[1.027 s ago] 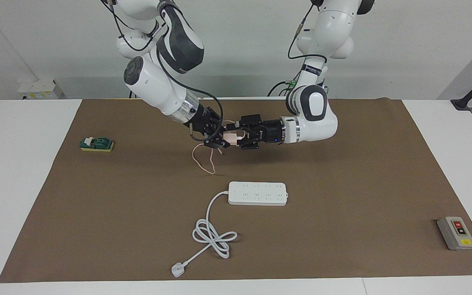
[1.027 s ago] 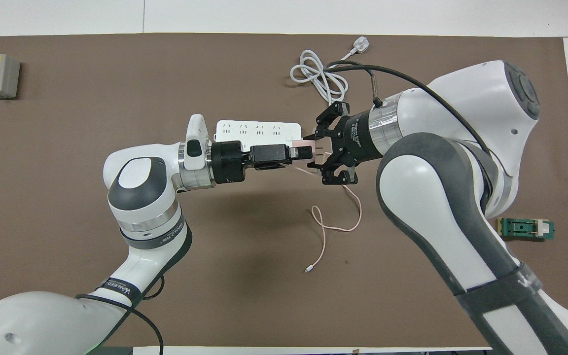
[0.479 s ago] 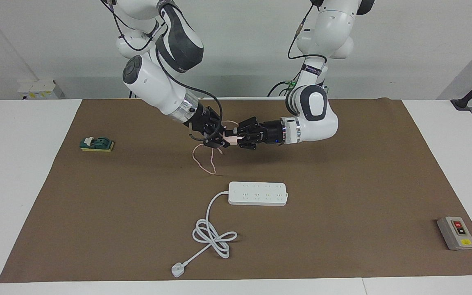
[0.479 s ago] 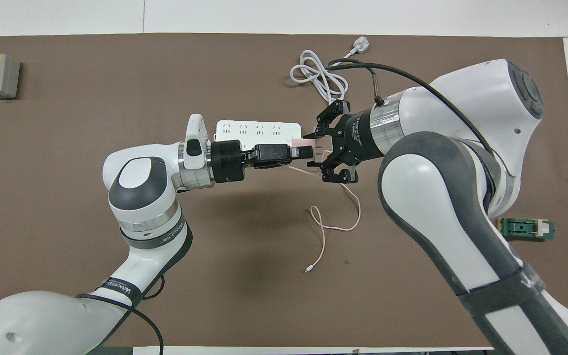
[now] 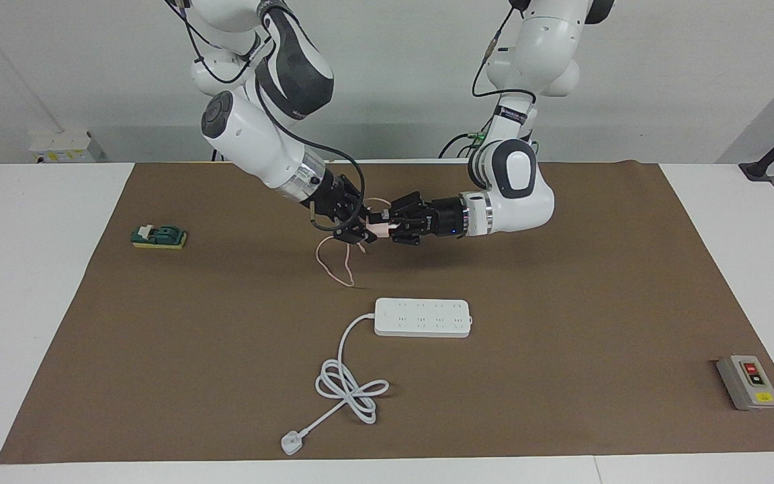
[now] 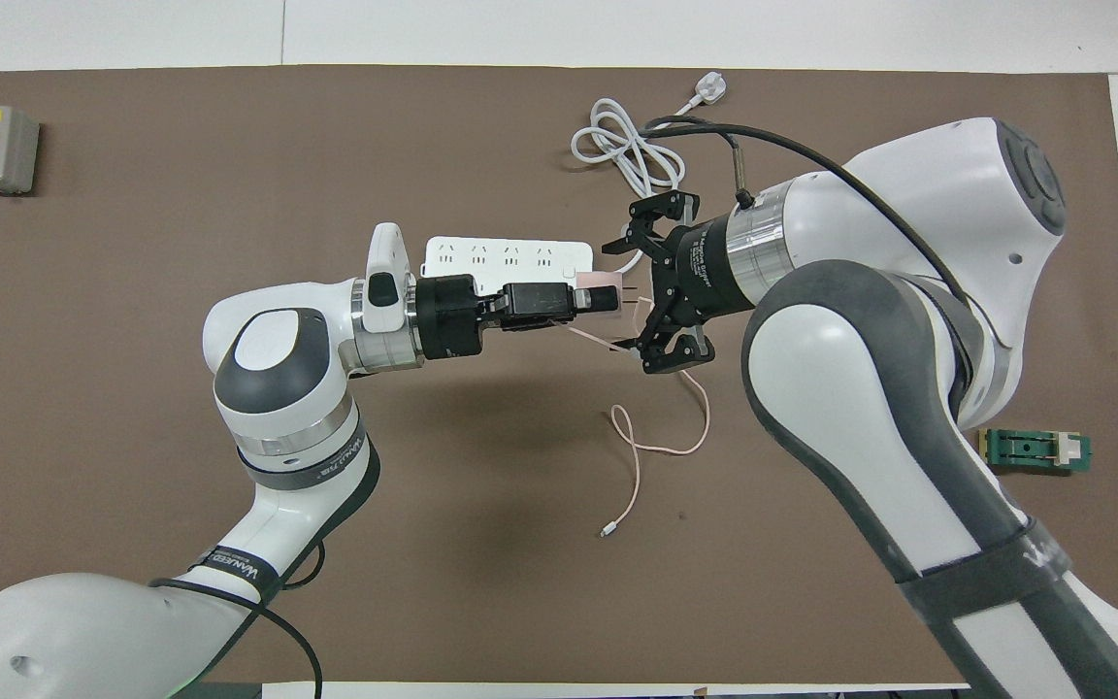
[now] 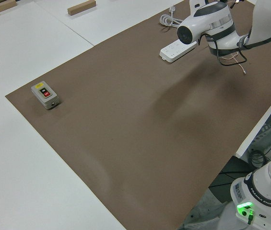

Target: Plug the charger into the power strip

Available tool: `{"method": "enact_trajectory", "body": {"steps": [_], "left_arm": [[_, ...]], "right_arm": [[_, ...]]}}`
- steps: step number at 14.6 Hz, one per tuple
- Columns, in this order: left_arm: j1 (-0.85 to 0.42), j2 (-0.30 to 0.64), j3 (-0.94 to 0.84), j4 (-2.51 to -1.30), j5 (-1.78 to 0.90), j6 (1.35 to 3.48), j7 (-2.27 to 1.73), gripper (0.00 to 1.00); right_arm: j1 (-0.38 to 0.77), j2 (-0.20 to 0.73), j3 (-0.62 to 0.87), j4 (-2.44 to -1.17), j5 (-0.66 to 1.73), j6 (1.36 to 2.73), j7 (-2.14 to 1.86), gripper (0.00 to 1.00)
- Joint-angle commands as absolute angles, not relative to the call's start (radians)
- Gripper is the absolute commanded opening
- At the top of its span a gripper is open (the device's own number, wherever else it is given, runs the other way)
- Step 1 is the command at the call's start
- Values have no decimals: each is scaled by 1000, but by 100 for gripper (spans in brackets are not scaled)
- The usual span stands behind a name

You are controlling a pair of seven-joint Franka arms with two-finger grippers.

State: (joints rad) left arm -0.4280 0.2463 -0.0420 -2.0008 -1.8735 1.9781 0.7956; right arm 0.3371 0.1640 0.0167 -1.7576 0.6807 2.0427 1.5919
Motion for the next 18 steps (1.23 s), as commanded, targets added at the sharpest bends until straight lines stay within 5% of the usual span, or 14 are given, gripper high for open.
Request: {"method": "enact_trajectory", "body": {"steps": [1,11,18], "left_arm": [[-437,229,-32,-1991,-1888,2070,795,0],[-354,137,-18,-1980,-1619,2269,583,0],[-140,72,-18,-2005,-1075,2106,421,0]], "right_arm": [[331,163,18,-1749,681,2043,1623,100],[226,114,6,-1718,641,2000,1615,100],[123,8,6,-1718,523,1933,1470,100]]}}
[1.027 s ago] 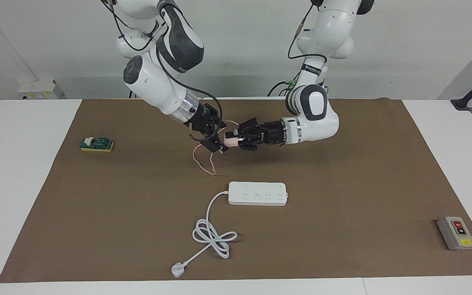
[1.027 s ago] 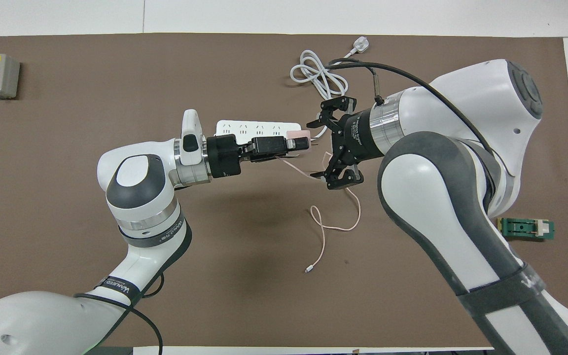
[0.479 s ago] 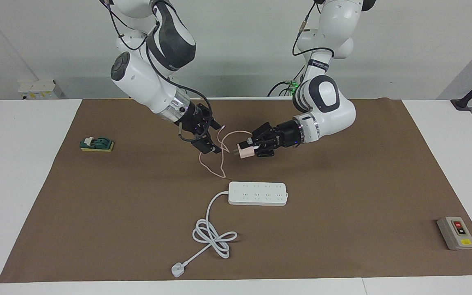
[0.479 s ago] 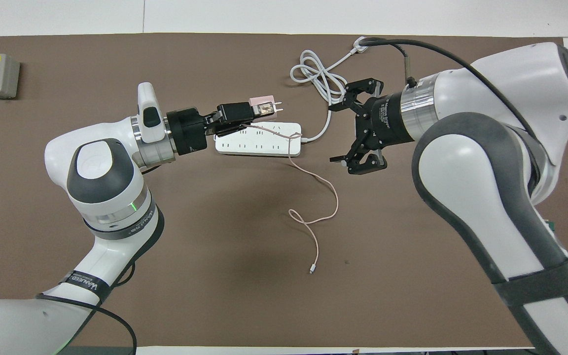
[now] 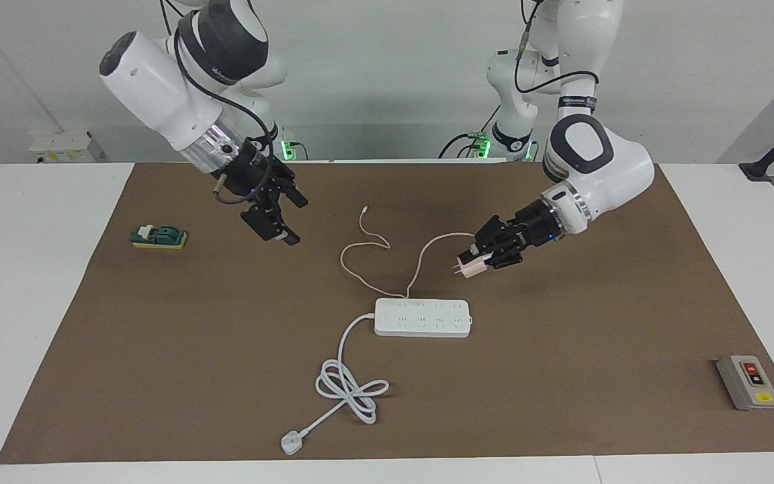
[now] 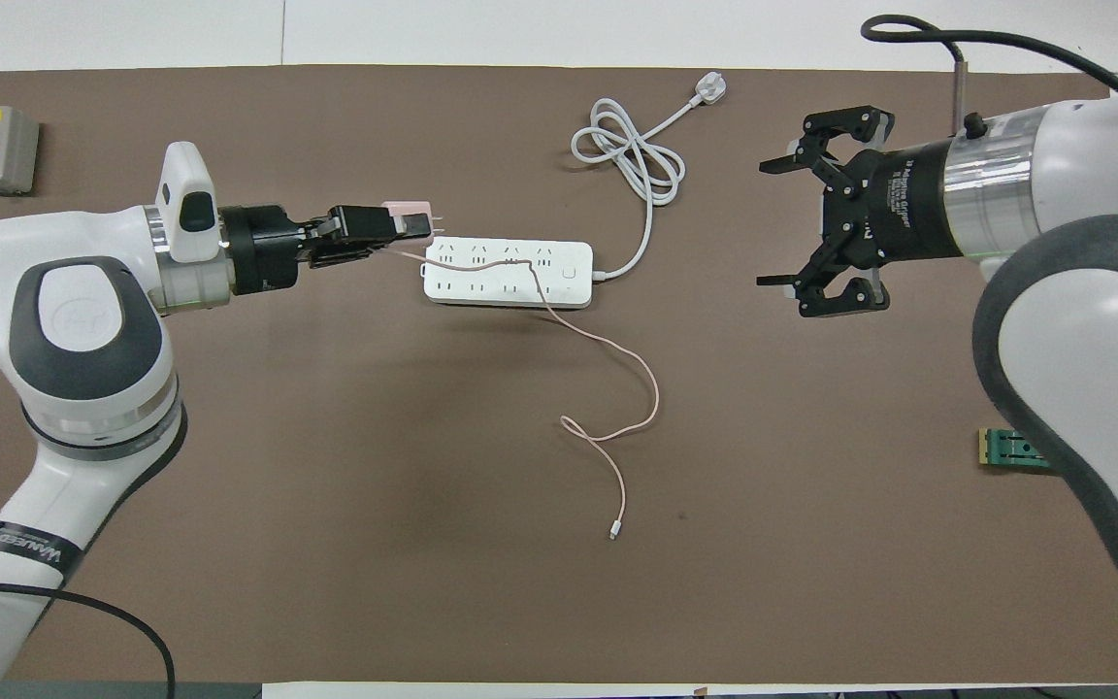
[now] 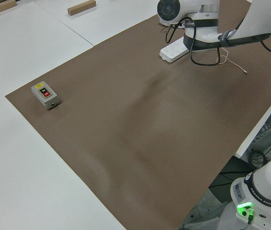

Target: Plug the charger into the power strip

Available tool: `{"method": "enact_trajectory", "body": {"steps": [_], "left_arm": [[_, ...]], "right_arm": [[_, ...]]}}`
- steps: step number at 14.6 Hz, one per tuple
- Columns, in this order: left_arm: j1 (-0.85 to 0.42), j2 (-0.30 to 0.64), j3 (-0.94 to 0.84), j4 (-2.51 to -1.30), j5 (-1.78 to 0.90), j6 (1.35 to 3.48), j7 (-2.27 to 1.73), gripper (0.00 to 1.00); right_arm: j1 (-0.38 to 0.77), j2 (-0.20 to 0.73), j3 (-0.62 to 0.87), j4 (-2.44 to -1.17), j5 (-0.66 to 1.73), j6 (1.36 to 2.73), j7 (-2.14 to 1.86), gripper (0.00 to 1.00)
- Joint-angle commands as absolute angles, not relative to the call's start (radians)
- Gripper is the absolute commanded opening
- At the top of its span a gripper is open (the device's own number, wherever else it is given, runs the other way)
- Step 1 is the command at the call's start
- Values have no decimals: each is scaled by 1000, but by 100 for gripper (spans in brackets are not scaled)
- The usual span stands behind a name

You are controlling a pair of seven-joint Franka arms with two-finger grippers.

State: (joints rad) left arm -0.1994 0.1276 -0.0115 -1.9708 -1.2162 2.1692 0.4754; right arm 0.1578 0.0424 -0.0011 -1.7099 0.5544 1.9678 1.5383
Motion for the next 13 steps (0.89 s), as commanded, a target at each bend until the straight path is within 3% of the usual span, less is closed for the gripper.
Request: {"method": "enact_trajectory", "body": {"steps": [1,7,13], "left_arm": [[-115,65,-18,-1999,-966,2076,401,0],[83,77,-21,-1810,-364,1795,402,0],[101,58,-21,-1819,-141,1956,382,0]], "right_arm": [[103,0,6,-1718,517,1919,1433,100],[41,-28,6,-1718,399,1847,1052,100],[11,-48,5,-1718,240,1773,535,100]]}}
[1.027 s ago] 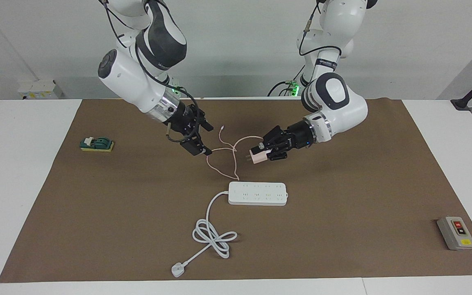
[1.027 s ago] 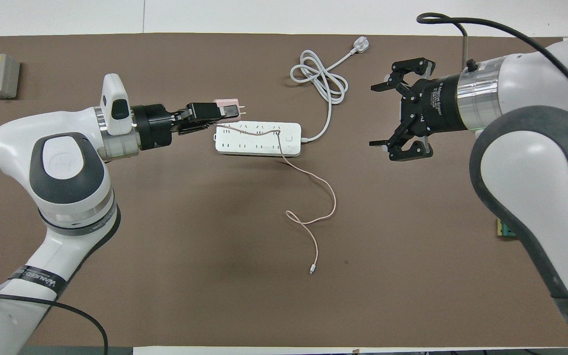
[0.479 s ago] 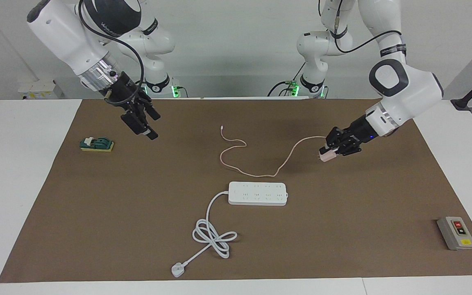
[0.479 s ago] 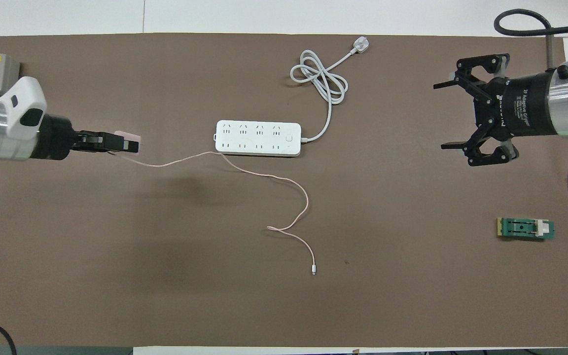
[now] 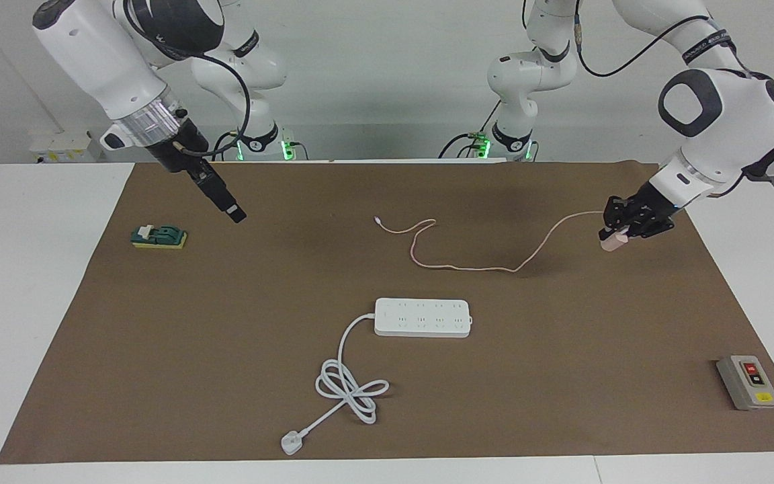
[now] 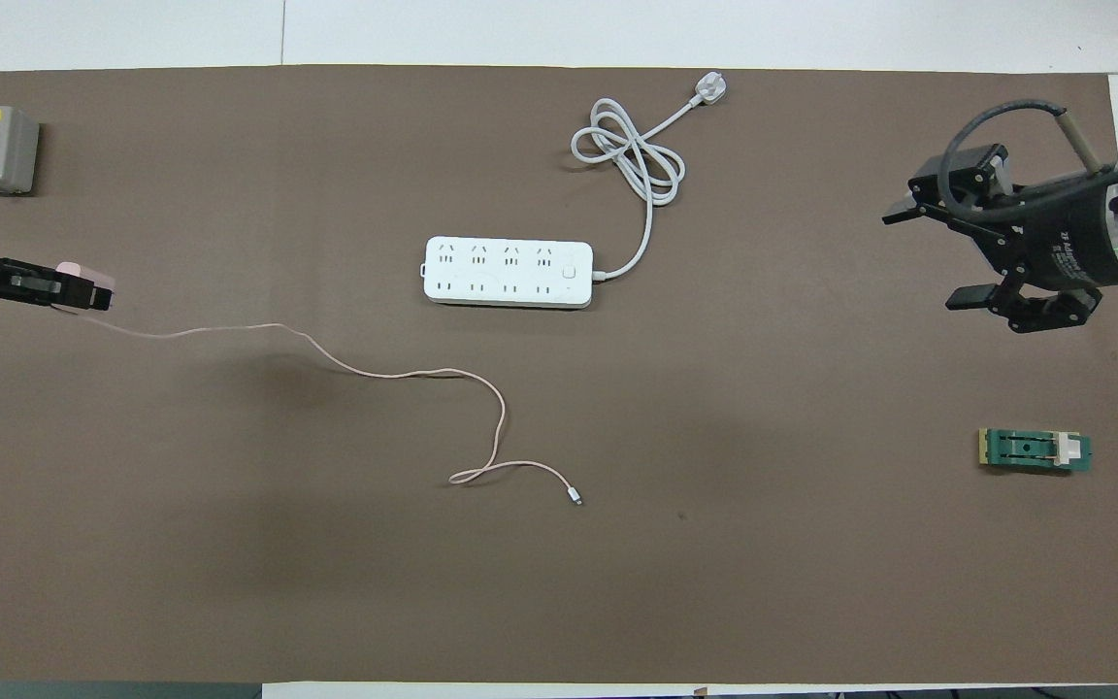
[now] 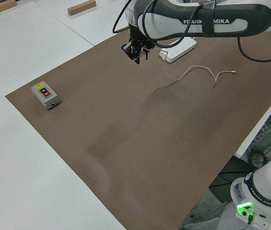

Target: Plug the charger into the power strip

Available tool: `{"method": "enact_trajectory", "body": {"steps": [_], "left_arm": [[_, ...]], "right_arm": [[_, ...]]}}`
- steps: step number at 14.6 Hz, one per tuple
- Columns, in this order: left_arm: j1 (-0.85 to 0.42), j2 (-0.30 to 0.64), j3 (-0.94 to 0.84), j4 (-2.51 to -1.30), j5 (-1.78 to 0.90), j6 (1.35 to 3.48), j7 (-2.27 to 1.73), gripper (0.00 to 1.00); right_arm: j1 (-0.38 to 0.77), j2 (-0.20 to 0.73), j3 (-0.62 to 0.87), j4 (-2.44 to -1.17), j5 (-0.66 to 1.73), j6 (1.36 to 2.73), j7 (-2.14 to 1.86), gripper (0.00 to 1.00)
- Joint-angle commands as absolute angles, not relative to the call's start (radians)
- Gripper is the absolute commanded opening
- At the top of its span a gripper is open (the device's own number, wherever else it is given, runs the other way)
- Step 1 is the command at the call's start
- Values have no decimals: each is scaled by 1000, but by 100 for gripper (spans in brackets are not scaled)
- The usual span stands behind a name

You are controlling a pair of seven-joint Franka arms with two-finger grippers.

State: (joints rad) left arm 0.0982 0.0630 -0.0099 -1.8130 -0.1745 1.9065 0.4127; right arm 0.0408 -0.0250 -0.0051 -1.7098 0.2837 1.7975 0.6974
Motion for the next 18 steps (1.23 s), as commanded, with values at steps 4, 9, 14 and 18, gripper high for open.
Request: {"method": "enact_trajectory", "body": {"steps": [4,9,14,18], "left_arm": [[103,51,-21,-1835,-126,1948,204,0],[126,52,-20,-1851,-124,2082,151,0],[26,54,-23,-1864,-51,2112,-409,0],[-83,63,-25,-1844,-6,2120,-864,0]], "right_arm": [[-27,-63,-3,-1717,167,1737,205,100],[-31,-58,-12,-1631,48,1560,-3,100],[-26,-55,-32,-1618,19,1460,-71,100],[-20,-49,-21,-1586,-72,1444,-81,100]]}}
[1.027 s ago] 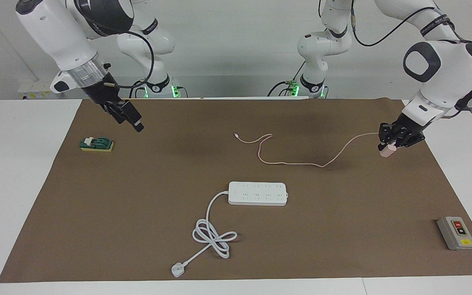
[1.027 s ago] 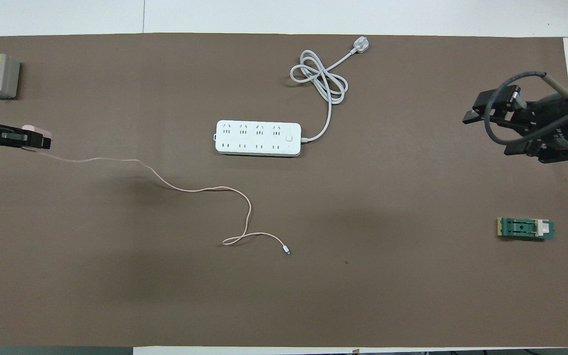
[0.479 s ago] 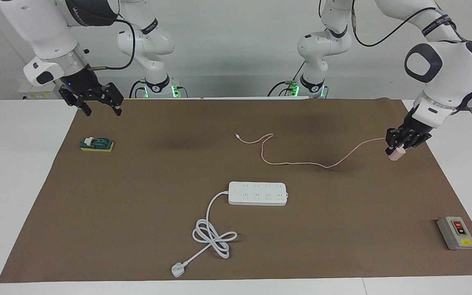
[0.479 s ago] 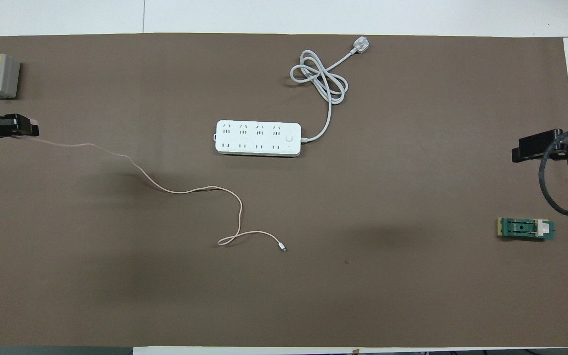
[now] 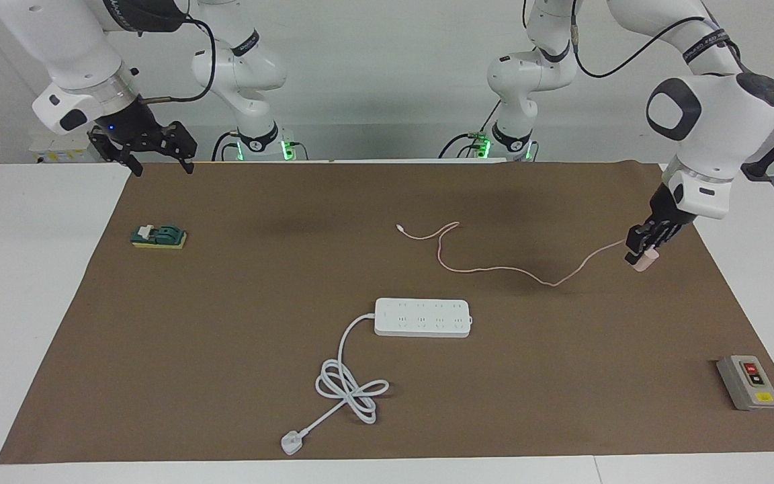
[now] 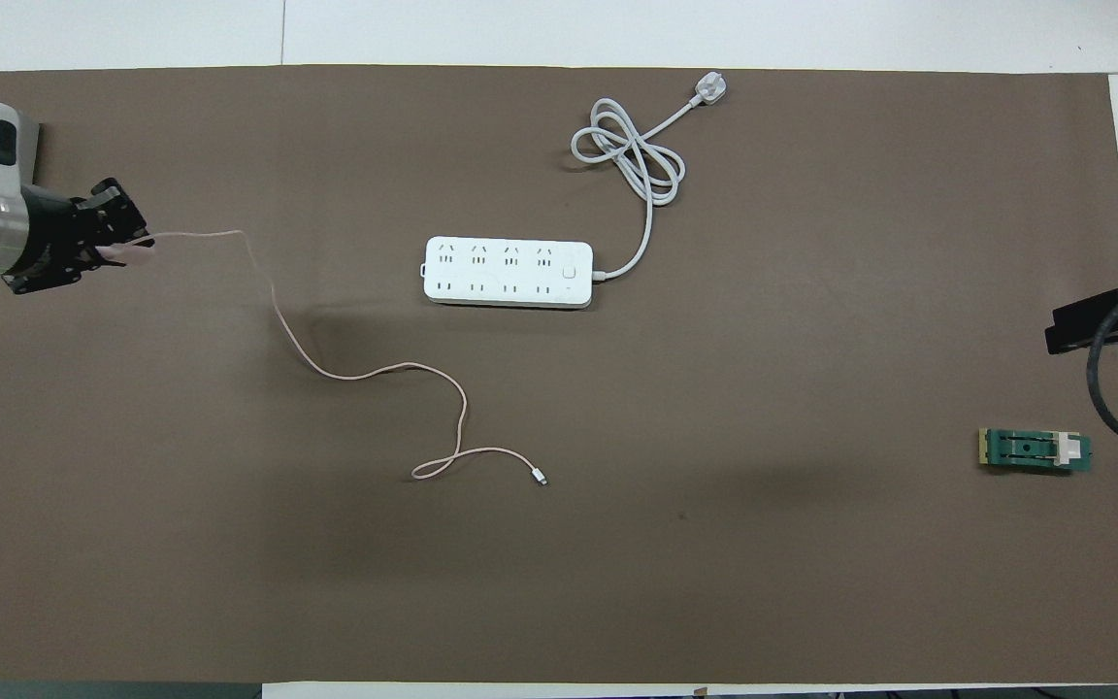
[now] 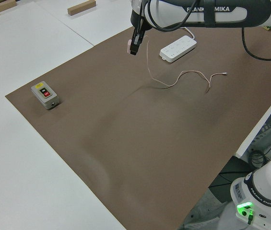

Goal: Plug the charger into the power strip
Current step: 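Carry the pink charger with the left gripper to the power strip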

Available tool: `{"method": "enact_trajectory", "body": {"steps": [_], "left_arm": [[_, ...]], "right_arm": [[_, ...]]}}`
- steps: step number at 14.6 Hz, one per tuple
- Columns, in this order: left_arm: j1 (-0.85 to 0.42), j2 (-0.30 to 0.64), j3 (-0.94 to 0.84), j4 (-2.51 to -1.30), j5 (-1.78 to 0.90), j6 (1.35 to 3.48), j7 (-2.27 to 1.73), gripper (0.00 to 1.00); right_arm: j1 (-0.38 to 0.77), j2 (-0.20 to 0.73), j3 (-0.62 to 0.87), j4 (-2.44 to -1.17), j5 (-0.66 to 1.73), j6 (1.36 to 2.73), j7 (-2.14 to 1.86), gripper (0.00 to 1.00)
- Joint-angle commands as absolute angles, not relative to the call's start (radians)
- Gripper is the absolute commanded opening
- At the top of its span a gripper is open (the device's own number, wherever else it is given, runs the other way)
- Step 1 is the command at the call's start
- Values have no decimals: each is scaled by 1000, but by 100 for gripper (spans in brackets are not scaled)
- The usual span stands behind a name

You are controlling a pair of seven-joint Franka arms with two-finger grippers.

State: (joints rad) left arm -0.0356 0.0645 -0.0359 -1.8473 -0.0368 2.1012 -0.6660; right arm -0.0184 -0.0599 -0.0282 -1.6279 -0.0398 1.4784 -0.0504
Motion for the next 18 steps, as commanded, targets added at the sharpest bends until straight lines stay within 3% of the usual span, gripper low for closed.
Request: {"method": "enact_trajectory", "body": {"steps": [1,6,7,10,12,18], "left_arm": [[-124,80,-23,-1833,12,2118,-1014,0],[-305,190,-26,-1752,104,2102,-1728,0],[-343,248,-25,-1709,104,2103,-1826,0],[-359,362,-26,-1573,89,2067,-1910,0],[-393,545,-21,-1360,92,1975,-1933,0],[-437,580,-23,-1390,84,1965,-1947,0]], "right_arm": [[-21,-46,-21,-1566,-72,1427,-83,100],[-18,-44,-20,-1559,-64,1410,-81,100],[-20,-44,-20,-1559,-63,1408,-80,100],[-20,-44,-20,-1559,-58,1411,-80,100],[-26,-44,-20,-1560,-58,1413,-83,100],[-23,-46,-20,-1562,-58,1420,-83,100]]}}
